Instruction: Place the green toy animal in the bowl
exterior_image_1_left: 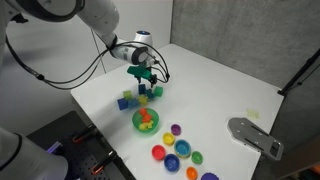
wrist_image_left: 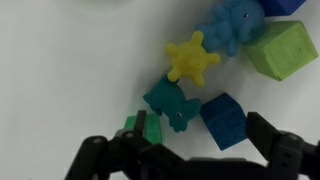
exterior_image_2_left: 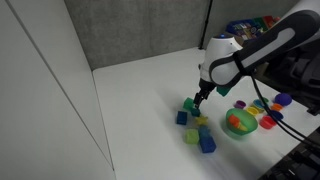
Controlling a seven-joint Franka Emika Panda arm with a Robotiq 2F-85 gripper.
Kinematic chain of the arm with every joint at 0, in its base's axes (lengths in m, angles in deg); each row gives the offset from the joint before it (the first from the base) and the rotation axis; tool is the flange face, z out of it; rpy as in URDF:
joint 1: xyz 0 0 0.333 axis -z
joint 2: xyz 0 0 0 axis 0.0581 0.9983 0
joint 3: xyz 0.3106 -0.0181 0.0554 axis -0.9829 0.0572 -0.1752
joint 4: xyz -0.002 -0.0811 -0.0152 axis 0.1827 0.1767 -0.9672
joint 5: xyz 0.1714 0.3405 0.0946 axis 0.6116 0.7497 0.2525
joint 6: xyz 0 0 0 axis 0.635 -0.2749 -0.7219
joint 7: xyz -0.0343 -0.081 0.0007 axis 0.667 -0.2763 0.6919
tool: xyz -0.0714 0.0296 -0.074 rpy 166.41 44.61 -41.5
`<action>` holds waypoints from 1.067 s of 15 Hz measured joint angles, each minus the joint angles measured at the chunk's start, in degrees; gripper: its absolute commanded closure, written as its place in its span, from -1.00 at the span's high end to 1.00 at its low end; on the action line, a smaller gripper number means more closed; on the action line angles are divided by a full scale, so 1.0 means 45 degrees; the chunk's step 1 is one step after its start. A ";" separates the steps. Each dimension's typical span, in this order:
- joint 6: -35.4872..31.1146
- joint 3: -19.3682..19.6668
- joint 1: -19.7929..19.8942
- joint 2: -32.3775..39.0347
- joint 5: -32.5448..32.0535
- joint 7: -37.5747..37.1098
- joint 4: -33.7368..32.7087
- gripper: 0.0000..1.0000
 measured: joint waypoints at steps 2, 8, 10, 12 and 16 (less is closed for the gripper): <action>-0.0059 0.0272 -0.0247 0.0470 -0.0375 -0.0384 -0.0289 1.00; -0.0502 0.0813 -0.1053 0.1676 -0.1121 -0.1339 -0.0997 1.00; -0.0678 0.1138 -0.1472 0.1963 -0.1553 -0.1759 -0.1167 1.00; -0.0752 0.1465 -0.1850 0.2181 -0.1922 -0.2172 -0.1310 1.00; -0.0794 0.1796 -0.2170 0.2489 -0.2143 -0.2566 -0.1447 1.00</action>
